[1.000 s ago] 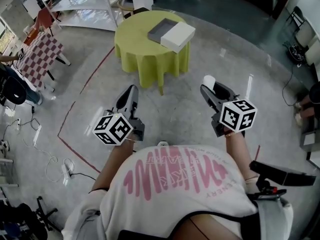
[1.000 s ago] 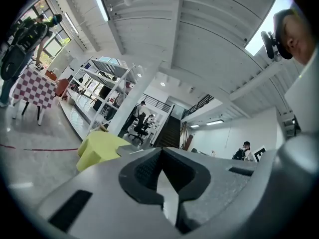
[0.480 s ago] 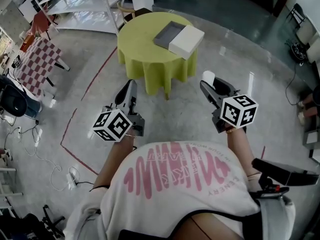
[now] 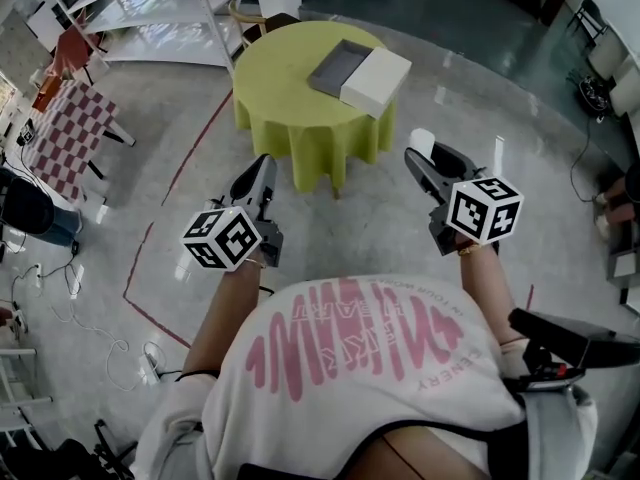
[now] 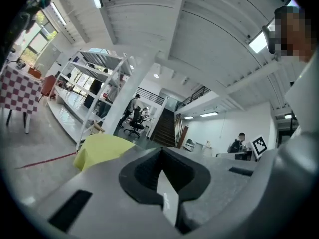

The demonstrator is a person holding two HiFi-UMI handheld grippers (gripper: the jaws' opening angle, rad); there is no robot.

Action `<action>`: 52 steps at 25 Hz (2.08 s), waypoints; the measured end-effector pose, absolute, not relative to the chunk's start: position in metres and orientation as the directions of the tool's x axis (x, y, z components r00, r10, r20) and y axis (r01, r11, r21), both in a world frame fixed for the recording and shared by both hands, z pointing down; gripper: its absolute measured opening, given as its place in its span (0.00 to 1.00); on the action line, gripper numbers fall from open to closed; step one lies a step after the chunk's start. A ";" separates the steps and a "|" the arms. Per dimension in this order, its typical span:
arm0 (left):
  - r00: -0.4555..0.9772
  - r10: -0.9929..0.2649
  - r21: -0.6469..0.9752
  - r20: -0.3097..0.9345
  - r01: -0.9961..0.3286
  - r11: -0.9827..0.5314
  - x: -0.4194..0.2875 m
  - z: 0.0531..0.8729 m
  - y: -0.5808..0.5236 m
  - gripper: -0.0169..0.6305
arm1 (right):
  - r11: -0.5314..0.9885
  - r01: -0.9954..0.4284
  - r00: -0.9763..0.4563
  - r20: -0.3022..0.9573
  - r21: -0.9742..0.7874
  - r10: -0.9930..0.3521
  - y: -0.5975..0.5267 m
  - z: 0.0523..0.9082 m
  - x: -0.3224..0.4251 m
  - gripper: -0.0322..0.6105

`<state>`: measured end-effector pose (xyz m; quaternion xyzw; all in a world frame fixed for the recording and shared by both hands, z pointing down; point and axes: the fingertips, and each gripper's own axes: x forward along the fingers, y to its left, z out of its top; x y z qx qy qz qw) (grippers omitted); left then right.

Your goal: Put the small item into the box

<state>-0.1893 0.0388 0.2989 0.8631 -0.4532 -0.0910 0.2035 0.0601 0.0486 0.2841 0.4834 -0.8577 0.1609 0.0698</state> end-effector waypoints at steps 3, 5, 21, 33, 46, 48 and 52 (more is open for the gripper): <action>0.625 -0.778 0.346 0.066 -0.745 -0.570 -0.194 0.298 0.030 0.04 | 0.440 -0.867 -0.493 0.271 -0.235 -0.827 0.048 0.279 0.071 0.31; 0.630 -0.774 0.303 0.063 -0.751 -0.587 -0.199 0.292 0.025 0.04 | 0.401 -0.877 -0.466 0.262 -0.265 -0.845 0.046 0.274 0.084 0.31; 0.621 -0.783 0.445 0.036 -0.712 -0.544 -0.186 0.320 0.031 0.04 | 0.441 -0.826 -0.537 0.248 -0.353 -0.807 -0.003 0.292 0.065 0.31; 0.551 -0.834 0.473 0.043 -0.746 -0.469 -0.180 0.328 -0.033 0.04 | 0.485 -0.785 -0.593 0.244 -0.385 -0.767 -0.087 0.305 0.071 0.31; 0.477 -0.879 0.450 -0.019 -0.781 -0.434 -0.124 0.293 -0.172 0.04 | 0.593 -0.728 -0.682 0.276 -0.342 -0.678 -0.237 0.297 0.105 0.31; 0.467 -0.884 0.446 -0.025 -0.786 -0.428 -0.115 0.289 -0.189 0.04 | 0.605 -0.719 -0.692 0.271 -0.342 -0.669 -0.259 0.294 0.113 0.31; 0.430 -0.902 0.452 -0.029 -0.799 -0.396 -0.106 0.286 -0.219 0.04 | 0.634 -0.694 -0.718 0.265 -0.341 -0.644 -0.302 0.289 0.120 0.31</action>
